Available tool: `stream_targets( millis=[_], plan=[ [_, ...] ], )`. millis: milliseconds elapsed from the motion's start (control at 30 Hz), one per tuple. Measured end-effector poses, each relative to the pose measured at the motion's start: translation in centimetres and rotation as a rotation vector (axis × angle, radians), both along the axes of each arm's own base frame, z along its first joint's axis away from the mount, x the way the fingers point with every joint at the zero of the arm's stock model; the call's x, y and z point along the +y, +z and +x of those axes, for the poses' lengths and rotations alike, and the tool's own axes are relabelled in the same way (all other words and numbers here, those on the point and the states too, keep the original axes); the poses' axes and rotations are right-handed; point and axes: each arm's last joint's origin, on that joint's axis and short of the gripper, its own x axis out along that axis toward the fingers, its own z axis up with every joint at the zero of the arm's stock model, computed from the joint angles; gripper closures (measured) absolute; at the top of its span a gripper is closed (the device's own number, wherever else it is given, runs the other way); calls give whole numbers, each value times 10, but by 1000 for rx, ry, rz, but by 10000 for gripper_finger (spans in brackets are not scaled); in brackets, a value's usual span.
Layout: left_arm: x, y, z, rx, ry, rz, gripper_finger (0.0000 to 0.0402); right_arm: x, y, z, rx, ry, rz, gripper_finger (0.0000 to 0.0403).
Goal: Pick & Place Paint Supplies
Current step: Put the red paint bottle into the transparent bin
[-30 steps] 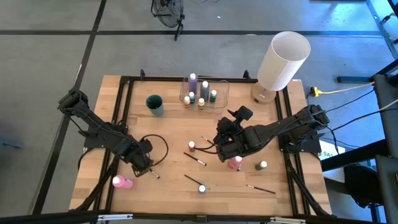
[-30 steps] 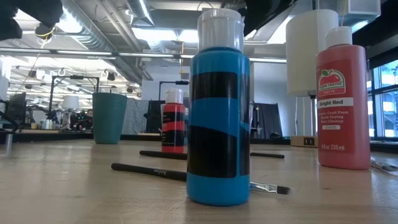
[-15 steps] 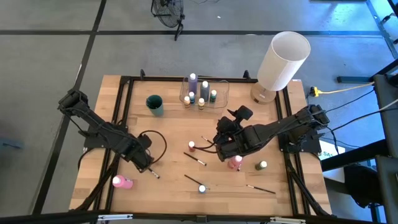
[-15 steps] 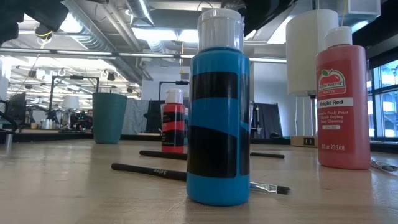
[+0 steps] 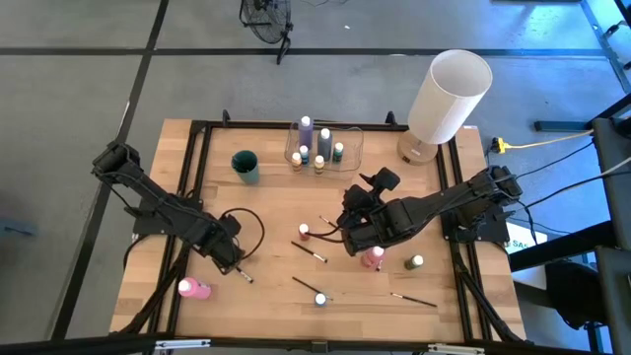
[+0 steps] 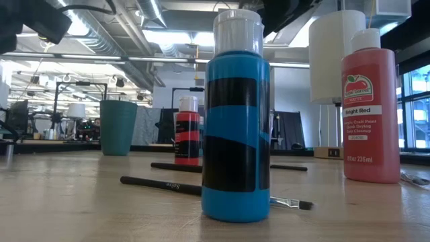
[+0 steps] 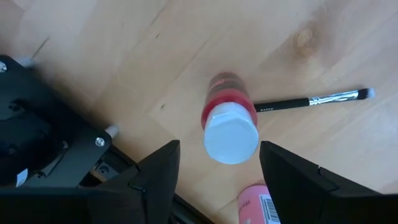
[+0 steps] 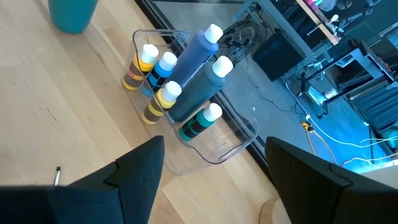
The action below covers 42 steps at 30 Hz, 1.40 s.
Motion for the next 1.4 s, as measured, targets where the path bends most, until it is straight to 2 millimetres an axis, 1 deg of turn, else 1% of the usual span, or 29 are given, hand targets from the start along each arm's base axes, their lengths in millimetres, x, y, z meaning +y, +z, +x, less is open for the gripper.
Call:
stream_targets(
  millis=[500,633,900,1133,1400],
  plan=[
    [0,0,1,-20,18,19,185,1,1,4,-41,-1,23,119],
    [1,0,2,-45,20,54,187,-2,0,4,-41,-9,24,119],
    [0,0,1,-22,49,20,186,-2,0,4,-41,-9,24,119],
    [0,0,1,-26,65,25,196,-2,0,4,-22,1,47,119],
    [0,0,1,-25,84,19,219,-1,-1,5,-10,14,64,119]
  ],
)
